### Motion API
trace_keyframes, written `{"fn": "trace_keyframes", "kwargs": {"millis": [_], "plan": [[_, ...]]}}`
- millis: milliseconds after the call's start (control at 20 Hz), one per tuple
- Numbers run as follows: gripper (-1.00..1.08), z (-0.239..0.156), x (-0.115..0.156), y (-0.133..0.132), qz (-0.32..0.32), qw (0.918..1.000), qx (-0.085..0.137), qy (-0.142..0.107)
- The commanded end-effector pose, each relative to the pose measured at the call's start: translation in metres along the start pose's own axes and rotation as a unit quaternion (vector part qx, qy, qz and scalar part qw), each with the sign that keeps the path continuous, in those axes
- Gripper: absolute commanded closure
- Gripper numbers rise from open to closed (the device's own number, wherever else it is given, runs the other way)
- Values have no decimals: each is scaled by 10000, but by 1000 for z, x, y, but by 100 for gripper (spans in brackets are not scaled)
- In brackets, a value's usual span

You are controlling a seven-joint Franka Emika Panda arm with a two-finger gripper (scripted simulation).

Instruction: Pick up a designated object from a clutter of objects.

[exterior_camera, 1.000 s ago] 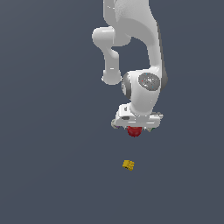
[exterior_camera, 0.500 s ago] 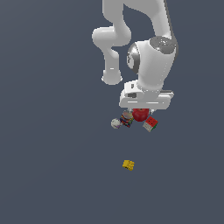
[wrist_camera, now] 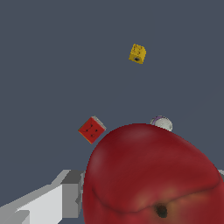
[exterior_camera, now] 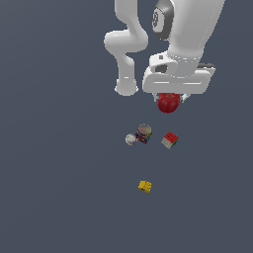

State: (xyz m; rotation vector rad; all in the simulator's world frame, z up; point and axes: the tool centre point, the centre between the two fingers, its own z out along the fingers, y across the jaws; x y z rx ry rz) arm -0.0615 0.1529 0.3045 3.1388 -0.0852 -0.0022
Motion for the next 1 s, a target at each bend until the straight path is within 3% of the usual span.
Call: {"fn": "trace_keyframes", "kwargs": {"millis": [0, 500, 950], "plan": [[108, -26, -9, -4, 1, 10000, 2, 7], [108, -97, -32, -17, 4, 10000, 7, 7], [108, -117, -37, -21, 6, 10000, 8, 7]]}}
